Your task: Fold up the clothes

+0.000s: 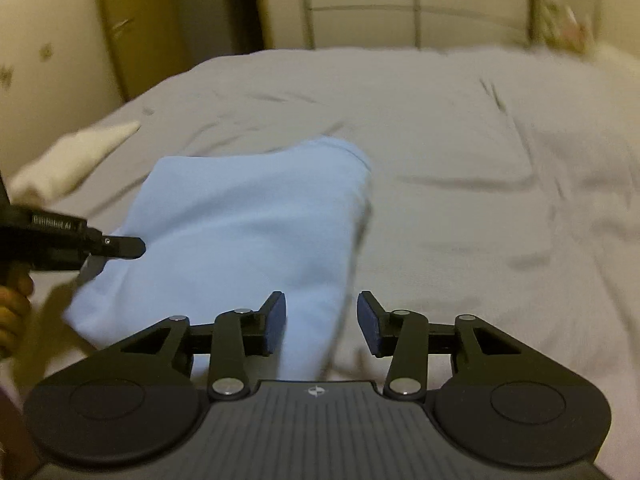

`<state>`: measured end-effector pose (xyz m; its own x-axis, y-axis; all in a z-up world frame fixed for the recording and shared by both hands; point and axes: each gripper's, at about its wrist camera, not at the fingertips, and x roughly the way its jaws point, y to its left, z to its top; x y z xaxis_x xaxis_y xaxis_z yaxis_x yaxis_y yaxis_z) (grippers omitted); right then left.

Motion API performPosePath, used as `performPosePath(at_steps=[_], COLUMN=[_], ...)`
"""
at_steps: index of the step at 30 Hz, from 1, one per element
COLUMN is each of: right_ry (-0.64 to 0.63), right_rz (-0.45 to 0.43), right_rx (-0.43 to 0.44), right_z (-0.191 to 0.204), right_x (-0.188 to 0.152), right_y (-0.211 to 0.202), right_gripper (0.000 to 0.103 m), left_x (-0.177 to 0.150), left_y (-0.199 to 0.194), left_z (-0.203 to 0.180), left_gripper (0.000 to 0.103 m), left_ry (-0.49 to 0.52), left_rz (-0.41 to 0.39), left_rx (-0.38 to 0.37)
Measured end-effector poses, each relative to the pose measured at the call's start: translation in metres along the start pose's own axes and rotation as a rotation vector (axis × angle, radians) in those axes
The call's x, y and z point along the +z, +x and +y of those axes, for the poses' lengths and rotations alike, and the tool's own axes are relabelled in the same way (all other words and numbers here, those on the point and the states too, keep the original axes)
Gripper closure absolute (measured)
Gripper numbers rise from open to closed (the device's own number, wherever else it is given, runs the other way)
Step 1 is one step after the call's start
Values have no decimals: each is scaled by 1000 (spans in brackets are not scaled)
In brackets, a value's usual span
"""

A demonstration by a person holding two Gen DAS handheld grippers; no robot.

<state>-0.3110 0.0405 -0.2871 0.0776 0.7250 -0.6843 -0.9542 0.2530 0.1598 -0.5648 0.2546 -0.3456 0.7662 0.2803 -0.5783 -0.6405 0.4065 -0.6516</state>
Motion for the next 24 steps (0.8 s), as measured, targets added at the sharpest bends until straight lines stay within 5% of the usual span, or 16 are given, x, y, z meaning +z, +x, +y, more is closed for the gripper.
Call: performPosePath(at_steps=[11, 24], right_ry=[275, 118], right_rz=[30, 53], right_rx=[220, 196], right_z=[-46, -33], right_x=[-18, -21], right_y=[-11, -12], right_gripper=[71, 68], left_x=[11, 12], left_y=[2, -4], left_z=[6, 2], left_gripper=[89, 83], left_ry=[38, 123], left_rz=[45, 39], left_rx=[30, 90])
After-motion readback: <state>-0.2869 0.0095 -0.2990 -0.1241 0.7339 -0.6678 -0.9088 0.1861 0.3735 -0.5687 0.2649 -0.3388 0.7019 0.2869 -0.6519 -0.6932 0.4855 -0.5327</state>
